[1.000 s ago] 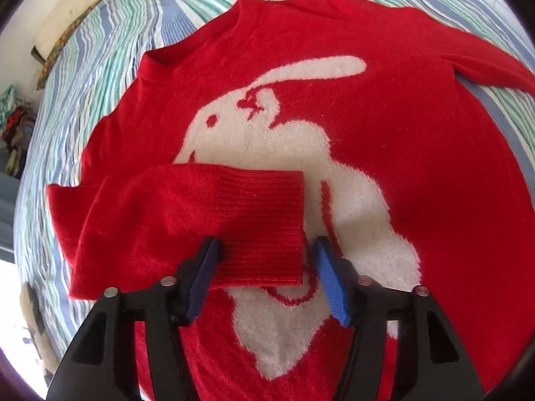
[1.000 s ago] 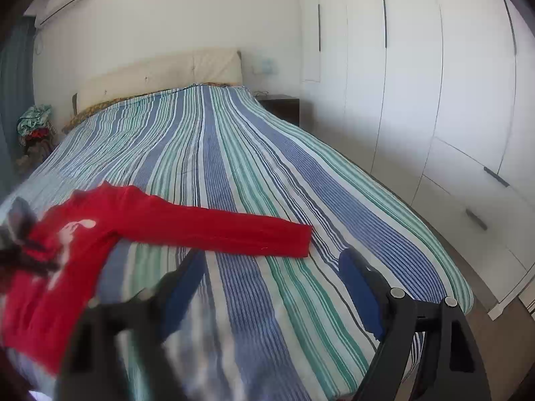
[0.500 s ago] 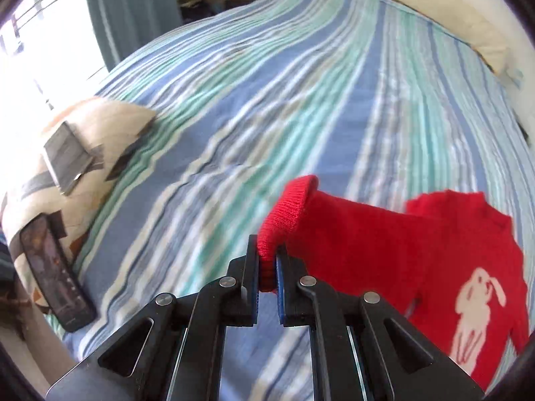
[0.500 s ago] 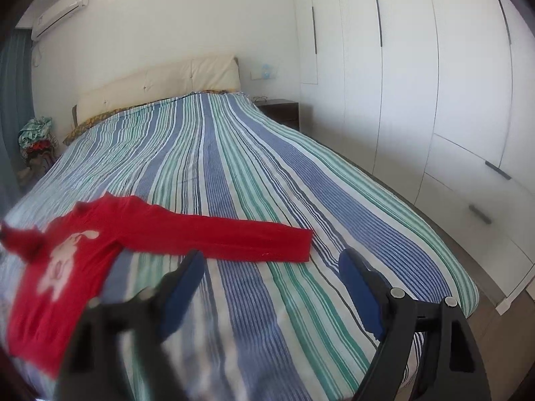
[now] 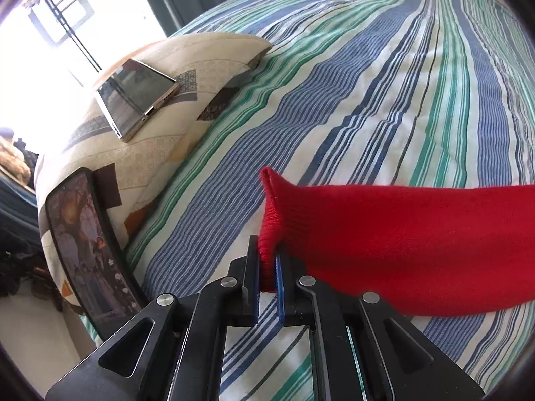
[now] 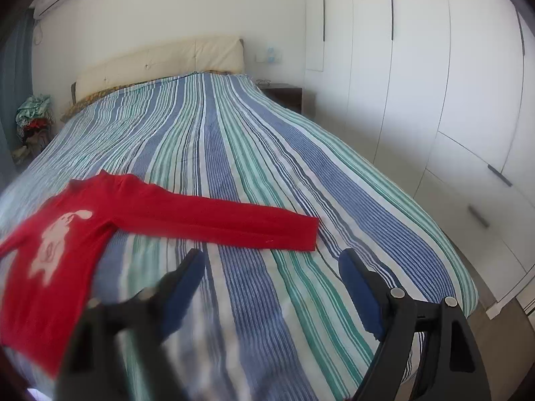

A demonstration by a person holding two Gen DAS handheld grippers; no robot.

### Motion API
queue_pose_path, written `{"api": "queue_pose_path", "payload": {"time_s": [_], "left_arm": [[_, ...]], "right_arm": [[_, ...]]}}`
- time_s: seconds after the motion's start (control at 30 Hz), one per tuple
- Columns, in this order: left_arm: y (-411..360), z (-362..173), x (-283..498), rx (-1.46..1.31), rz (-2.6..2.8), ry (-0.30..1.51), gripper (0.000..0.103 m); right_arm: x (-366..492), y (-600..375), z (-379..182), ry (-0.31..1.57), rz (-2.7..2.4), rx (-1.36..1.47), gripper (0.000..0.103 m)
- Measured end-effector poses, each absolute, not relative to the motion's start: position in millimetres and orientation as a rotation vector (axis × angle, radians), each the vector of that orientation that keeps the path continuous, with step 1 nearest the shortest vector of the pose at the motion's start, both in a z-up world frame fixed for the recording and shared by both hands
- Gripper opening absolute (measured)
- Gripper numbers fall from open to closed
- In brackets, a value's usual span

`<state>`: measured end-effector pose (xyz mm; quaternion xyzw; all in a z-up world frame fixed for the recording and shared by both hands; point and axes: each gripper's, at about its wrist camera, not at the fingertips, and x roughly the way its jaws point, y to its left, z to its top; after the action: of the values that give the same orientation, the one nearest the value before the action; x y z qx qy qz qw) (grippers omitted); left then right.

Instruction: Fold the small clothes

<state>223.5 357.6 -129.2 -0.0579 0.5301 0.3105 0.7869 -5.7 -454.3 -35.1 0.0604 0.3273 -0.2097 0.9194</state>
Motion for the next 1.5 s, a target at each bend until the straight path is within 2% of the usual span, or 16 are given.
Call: {"api": "queue_pose_path", "payload": {"time_s": [0.6, 0.63, 0.7, 0.77, 0.8, 0.83, 0.93, 1.03, 1.13, 1.23, 1.37, 1.5], "left_arm": [[369, -164, 230, -0.082, 0.667, 1.195, 0.007], [371, -165, 234, -0.083, 0.667, 1.190, 0.011], [370, -161, 233, -0.064, 0.686, 1.178, 0.027], [372, -154, 226, -0.038, 0.742, 1.164, 0.077], [374, -149, 222, -0.045, 0.752, 1.155, 0.085], [376, -144, 216, -0.070, 0.737, 1.142, 0.089], [373, -125, 196, -0.132, 0.686, 1.104, 0.088], [336, -96, 175, -0.119, 0.576, 1.027, 0.088], [275, -67, 153, -0.065, 0.396, 0.963, 0.089], [196, -49, 128, -0.017, 0.170, 0.934, 0.095], [96, -60, 94, 0.044, -0.135, 0.937, 0.096], [14, -104, 66, 0.251, -0.276, 0.936, 0.096]], "right_arm": [[-9, -475, -41, 0.696, -0.469, 0.213, 0.082], [-10, -475, -41, 0.693, -0.470, 0.213, 0.082], [-11, -475, -41, 0.690, -0.470, 0.215, 0.082], [-10, -476, -41, 0.690, -0.470, 0.219, 0.082], [-10, -476, -41, 0.691, -0.471, 0.222, 0.082], [-10, -476, -41, 0.692, -0.473, 0.224, 0.082], [-10, -477, -41, 0.689, -0.476, 0.226, 0.082], [-10, -475, -40, 0.684, -0.473, 0.215, 0.082], [-7, -471, -40, 0.694, -0.450, 0.195, 0.082], [7, -456, -42, 0.751, -0.373, 0.143, 0.082], [26, -393, -42, 0.805, -0.042, 0.223, 0.082], [43, -285, -68, 0.899, 0.289, 0.181, 0.081]]}}
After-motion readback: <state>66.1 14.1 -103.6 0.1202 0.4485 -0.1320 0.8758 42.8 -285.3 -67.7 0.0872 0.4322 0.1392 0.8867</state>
